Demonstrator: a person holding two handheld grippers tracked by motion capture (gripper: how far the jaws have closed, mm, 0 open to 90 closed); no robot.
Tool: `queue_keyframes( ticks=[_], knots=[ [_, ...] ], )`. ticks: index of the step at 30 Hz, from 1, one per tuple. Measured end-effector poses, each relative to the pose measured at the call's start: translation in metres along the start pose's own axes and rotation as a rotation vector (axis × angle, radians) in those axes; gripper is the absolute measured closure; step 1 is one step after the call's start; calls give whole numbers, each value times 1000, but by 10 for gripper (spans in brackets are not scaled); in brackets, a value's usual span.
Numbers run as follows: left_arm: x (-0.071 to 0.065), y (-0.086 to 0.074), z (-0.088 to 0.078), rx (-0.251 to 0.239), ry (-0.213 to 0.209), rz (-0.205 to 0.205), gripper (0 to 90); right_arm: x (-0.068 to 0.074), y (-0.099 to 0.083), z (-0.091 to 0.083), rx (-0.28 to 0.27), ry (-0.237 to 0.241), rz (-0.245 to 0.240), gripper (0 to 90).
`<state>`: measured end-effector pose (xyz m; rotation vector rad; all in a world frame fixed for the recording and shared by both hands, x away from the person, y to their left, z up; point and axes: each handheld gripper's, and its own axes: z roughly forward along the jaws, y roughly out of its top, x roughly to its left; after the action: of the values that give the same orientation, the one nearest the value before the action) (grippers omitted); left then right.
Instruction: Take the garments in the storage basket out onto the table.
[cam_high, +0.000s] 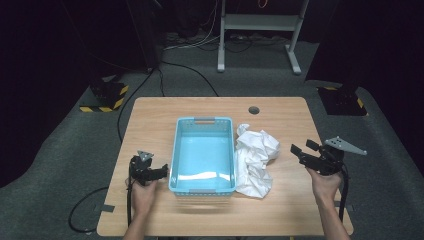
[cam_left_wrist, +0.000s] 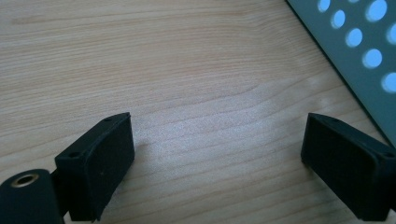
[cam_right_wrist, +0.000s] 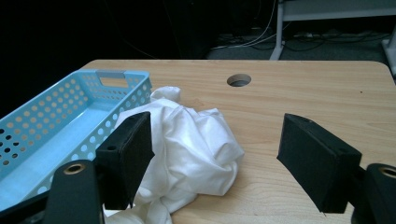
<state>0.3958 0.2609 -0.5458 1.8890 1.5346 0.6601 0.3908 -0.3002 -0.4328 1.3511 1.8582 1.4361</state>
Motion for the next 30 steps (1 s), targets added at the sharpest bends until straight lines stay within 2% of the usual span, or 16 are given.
queue_keyframes(
  ticks=[30],
  knots=[
    [0, 0, 0, 0, 0, 0, 97, 8, -10, 11, 19, 8, -4, 255]
  ],
)
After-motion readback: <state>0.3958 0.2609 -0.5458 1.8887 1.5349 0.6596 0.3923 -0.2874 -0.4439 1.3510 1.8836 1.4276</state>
